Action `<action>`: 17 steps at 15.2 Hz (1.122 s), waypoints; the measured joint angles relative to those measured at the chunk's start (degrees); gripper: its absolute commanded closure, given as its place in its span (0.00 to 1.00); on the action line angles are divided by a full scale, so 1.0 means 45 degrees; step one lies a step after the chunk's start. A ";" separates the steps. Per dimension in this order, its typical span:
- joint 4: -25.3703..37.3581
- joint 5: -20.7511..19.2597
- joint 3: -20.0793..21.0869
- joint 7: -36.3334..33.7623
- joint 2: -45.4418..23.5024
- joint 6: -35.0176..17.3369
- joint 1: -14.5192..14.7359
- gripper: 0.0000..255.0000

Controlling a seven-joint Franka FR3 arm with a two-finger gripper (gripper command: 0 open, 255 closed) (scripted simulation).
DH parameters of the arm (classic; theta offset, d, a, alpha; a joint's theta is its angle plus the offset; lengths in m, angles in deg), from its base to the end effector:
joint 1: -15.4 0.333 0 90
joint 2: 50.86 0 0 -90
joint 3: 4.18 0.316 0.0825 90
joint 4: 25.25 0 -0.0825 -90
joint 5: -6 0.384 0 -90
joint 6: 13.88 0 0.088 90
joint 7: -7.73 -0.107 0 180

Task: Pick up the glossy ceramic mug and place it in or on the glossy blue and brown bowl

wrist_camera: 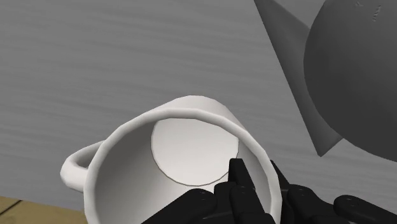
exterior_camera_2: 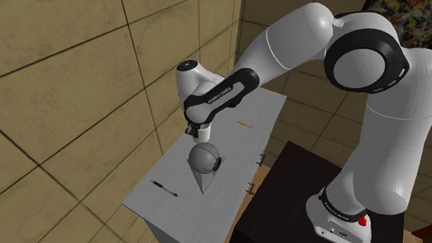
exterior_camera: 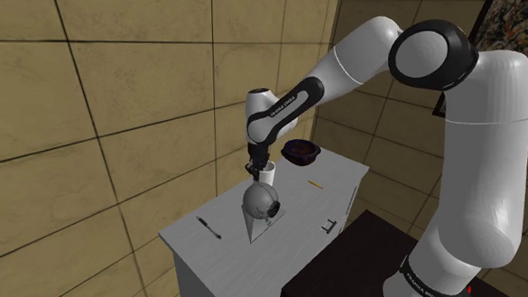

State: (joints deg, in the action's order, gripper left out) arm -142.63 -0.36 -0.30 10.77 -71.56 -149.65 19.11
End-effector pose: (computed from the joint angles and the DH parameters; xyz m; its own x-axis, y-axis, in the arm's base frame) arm 0.5856 0.0759 0.2589 0.9651 0.2585 -0.0432 0.2604 -0.9643 0.0481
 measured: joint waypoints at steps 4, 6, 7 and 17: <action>0.0096 0.0083 0.0045 0.0057 0.0474 0.0566 -0.0007 1.00; 0.0241 0.0121 0.0056 0.0106 0.0629 0.0865 -0.0021 1.00; 0.0285 0.0141 0.0058 0.0141 0.0725 0.1004 -0.0035 1.00; 0.0751 0.0325 0.0114 0.0324 0.1743 0.2476 -0.0071 1.00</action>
State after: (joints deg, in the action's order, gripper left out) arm -139.25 1.10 0.22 12.23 -63.71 -138.51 18.79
